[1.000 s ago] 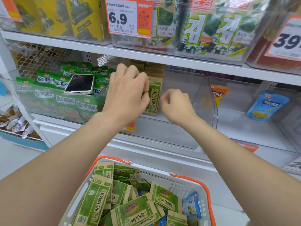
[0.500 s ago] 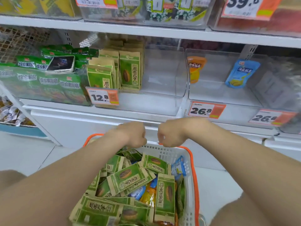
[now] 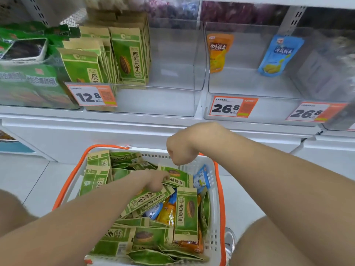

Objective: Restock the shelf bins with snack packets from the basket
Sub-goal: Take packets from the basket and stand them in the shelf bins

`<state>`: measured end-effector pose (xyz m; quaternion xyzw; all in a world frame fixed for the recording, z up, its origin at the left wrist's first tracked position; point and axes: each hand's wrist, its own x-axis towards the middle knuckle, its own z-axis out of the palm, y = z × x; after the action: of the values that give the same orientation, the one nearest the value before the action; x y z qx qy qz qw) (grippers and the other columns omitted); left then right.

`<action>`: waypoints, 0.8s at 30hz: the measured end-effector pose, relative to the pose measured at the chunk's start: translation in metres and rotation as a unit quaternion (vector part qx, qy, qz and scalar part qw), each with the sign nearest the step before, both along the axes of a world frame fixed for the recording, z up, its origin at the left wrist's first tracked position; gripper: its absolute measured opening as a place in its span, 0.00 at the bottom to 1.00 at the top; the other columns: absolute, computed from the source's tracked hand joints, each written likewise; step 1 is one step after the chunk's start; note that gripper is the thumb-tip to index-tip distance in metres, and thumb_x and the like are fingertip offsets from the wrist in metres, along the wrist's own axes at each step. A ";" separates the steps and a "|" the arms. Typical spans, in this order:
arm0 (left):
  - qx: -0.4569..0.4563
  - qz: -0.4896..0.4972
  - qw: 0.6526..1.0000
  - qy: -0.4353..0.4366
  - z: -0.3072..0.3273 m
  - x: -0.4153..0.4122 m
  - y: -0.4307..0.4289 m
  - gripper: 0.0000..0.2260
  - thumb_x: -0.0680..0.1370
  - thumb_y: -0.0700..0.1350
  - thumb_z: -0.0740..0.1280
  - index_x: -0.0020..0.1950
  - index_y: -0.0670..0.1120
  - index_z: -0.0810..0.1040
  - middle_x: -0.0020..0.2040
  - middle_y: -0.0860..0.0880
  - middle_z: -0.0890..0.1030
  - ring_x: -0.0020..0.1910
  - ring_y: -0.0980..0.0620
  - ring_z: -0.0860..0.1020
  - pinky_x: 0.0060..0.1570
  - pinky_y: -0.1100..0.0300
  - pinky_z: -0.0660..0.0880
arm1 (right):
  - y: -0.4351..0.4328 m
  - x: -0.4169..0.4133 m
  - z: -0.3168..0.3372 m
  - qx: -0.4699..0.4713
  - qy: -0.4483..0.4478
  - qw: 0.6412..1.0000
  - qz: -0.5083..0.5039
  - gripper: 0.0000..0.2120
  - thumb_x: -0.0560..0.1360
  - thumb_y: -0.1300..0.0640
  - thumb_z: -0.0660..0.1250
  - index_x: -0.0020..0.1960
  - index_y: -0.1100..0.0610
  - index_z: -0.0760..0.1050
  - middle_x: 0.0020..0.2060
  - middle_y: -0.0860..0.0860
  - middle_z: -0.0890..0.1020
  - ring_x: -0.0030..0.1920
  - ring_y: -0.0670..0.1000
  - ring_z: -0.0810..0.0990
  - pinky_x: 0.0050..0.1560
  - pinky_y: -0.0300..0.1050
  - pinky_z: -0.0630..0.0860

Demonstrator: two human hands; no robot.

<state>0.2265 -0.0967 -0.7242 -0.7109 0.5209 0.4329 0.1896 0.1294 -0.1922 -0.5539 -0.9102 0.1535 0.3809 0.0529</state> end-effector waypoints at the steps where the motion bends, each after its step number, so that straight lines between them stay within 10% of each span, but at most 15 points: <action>1: -0.017 0.018 1.000 0.008 -0.003 0.000 -0.002 0.31 0.81 0.35 0.59 0.83 0.53 0.61 0.81 0.45 0.65 0.73 0.43 0.72 0.66 0.51 0.73 | -0.001 0.001 0.001 0.004 -0.003 1.000 0.001 0.10 0.79 0.57 0.58 0.44 0.57 0.76 0.42 0.56 0.78 0.39 0.55 0.73 0.40 0.49 0.72; 7: -0.152 0.125 0.980 -0.005 -0.018 0.008 -0.020 0.09 0.82 0.44 0.69 0.42 0.44 0.83 0.43 0.47 0.82 0.45 0.48 0.80 0.50 0.54 0.78 | -0.015 0.003 0.007 0.012 -0.011 1.000 -0.013 0.10 0.78 0.55 0.59 0.40 0.56 0.73 0.39 0.54 0.78 0.38 0.56 0.74 0.40 0.49 0.73; 13: -0.262 0.306 0.914 0.041 0.000 0.005 -0.022 0.12 0.75 0.32 0.71 0.37 0.48 0.85 0.38 0.54 0.83 0.39 0.57 0.80 0.38 0.67 0.74 | -0.017 -0.001 0.015 0.029 -0.014 0.999 -0.015 0.11 0.81 0.53 0.61 0.45 0.55 0.77 0.44 0.52 0.83 0.46 0.56 0.84 0.52 0.55 0.82; 20: -0.343 0.315 0.882 0.068 0.057 0.009 -0.017 0.12 0.75 0.29 0.58 0.42 0.47 0.69 0.41 0.48 0.74 0.44 0.45 0.72 0.33 0.58 0.65 | -0.020 -0.012 0.019 0.013 -0.008 0.999 -0.033 0.15 0.81 0.53 0.63 0.64 0.56 0.80 0.58 0.50 0.84 0.56 0.53 0.84 0.60 0.53 0.81; 24: -0.382 0.366 0.838 0.130 0.079 0.013 -0.004 0.11 0.81 0.32 0.56 0.51 0.48 0.68 0.44 0.42 0.74 0.37 0.45 0.71 0.32 0.55 0.65 | -0.024 -0.022 0.029 -0.018 -0.036 0.998 -0.042 0.15 0.81 0.46 0.67 0.54 0.58 0.80 0.55 0.54 0.84 0.51 0.55 0.82 0.49 0.48 0.80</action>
<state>0.2398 -0.1009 -0.6457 -0.8029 0.3665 0.3257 -0.3392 0.1070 -0.2158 -0.5251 -0.9168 0.1966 0.3427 0.0576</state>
